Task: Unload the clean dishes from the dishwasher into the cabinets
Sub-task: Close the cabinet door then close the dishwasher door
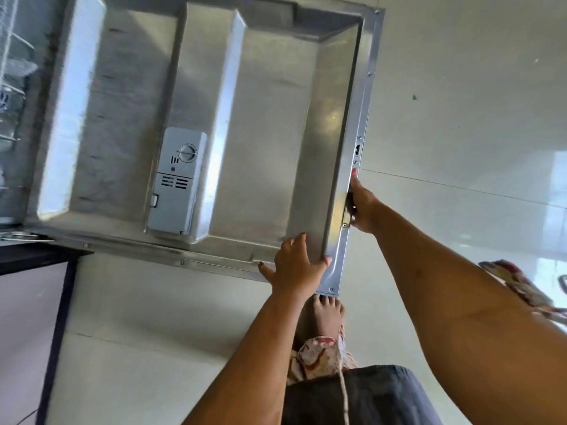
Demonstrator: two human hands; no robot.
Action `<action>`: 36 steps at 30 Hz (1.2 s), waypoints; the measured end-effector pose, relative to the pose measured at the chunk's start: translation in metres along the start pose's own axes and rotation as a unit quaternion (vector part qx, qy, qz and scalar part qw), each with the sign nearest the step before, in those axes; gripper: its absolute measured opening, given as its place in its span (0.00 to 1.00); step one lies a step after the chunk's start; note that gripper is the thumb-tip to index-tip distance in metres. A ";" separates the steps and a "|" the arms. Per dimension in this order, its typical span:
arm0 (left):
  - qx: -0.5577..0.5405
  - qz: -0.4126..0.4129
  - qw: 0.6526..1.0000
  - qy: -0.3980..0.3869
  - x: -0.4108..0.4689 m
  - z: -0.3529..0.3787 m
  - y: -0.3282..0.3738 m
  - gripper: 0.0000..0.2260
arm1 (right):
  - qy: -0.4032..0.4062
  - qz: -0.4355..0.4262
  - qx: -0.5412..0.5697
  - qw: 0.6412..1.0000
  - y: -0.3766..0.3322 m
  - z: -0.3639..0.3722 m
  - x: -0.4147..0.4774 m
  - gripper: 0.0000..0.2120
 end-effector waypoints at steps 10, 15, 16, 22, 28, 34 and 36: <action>0.004 0.049 0.995 0.089 -0.100 -0.058 0.045 0.42 | -0.017 -0.063 -0.061 0.996 -0.055 -0.008 -0.114 0.27; -0.029 0.035 0.994 0.099 -0.155 -0.107 0.048 0.46 | -0.061 -0.083 -0.073 0.992 -0.088 0.001 -0.192 0.23; -0.043 0.036 0.993 0.108 -0.165 -0.118 0.046 0.47 | -0.074 -0.085 -0.075 0.991 -0.096 0.004 -0.207 0.21; -0.109 0.008 0.970 0.219 -0.248 -0.191 0.024 0.48 | -0.127 -0.144 -0.074 0.979 -0.144 0.035 -0.300 0.22; -0.087 -0.015 0.937 0.338 -0.301 -0.250 0.001 0.49 | -0.161 -0.188 -0.057 0.967 -0.180 0.069 -0.364 0.15; -0.048 -0.058 0.912 0.402 -0.321 -0.315 -0.031 0.53 | -0.209 -0.238 -0.076 0.945 -0.223 0.115 -0.411 0.14; -0.019 -0.053 0.902 0.427 -0.328 -0.338 -0.043 0.53 | -0.229 -0.240 -0.095 0.938 -0.236 0.132 -0.423 0.15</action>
Point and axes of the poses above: each hand's wrist, its own x-axis towards the middle knuckle, its own z-axis out of the palm, y = z × x, the point moved 7 cm from there along x, towards the middle knuckle, and after that the axes turned 4 degrees about -z, right-handed, at the moved point
